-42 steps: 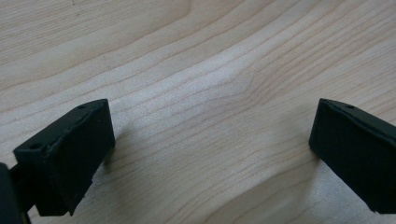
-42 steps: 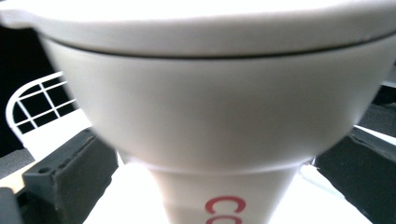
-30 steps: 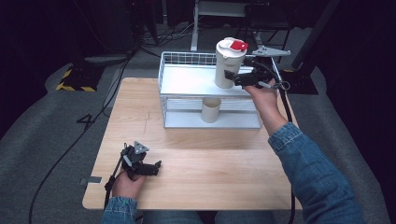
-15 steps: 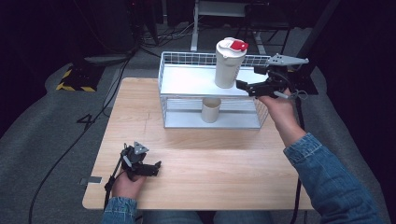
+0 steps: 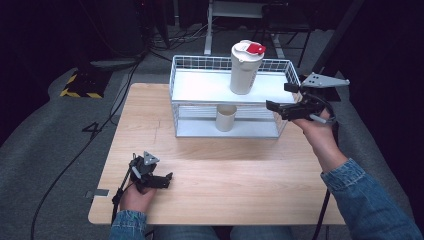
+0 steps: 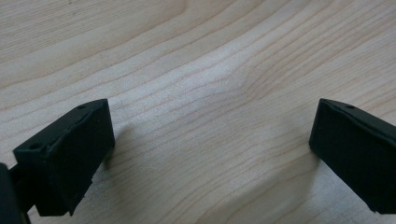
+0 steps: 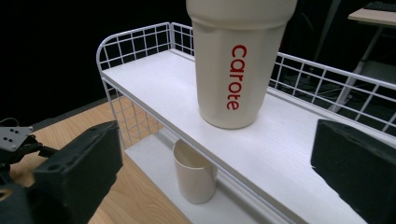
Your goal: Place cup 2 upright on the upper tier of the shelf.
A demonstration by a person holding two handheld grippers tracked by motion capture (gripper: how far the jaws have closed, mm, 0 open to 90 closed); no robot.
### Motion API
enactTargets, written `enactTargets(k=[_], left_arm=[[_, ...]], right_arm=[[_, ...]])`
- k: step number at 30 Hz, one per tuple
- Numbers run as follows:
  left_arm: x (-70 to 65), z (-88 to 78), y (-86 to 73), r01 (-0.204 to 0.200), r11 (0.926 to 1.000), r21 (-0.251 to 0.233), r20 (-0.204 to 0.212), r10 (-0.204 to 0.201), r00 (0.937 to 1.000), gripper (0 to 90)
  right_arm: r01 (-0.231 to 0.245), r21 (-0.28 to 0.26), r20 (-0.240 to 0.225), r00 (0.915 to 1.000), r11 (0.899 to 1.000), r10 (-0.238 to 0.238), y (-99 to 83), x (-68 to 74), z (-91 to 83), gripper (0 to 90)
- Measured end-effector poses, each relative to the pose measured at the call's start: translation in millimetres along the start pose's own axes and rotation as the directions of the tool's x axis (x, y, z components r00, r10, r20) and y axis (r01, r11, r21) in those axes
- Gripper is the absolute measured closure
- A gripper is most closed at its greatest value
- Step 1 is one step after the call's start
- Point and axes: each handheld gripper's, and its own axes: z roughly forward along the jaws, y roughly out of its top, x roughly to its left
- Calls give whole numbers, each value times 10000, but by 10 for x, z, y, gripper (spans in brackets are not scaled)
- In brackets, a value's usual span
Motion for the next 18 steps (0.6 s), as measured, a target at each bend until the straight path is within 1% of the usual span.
enactTargets(k=[3, 4, 7, 12, 16, 18], left_arm=[[0, 0, 1, -3, 10000, 6, -2, 3, 10000, 6], [1, 1, 2, -17, 10000, 6, -10, 17, 10000, 6], [0, 4, 5, -10, 10000, 0, -20, 10, 10000, 6], [4, 10, 13, -33, 10000, 5, -10, 33, 10000, 6], [6, 15, 18, 3, 10000, -3, -11, -3, 10000, 6], [4, 17, 18, 35, 10000, -10, 6, -35, 10000, 6]], right_arm=[[-57, 156, -133, 9999, 9999, 59, -68, -8, -83, 171], [9, 247, -95, 10000, 9997, -6, -104, -12, -118, 155], [-16, 438, 55, 10000, 9990, 14, -186, -17, -192, 153], [-181, 711, 173, 9997, 9973, 169, -352, -33, -313, 153], [-224, 1194, 427, 9989, 9926, 174, -506, -48, -388, 153], [-268, 1310, 496, 9986, 9910, 204, -573, -55, -417, 153]])
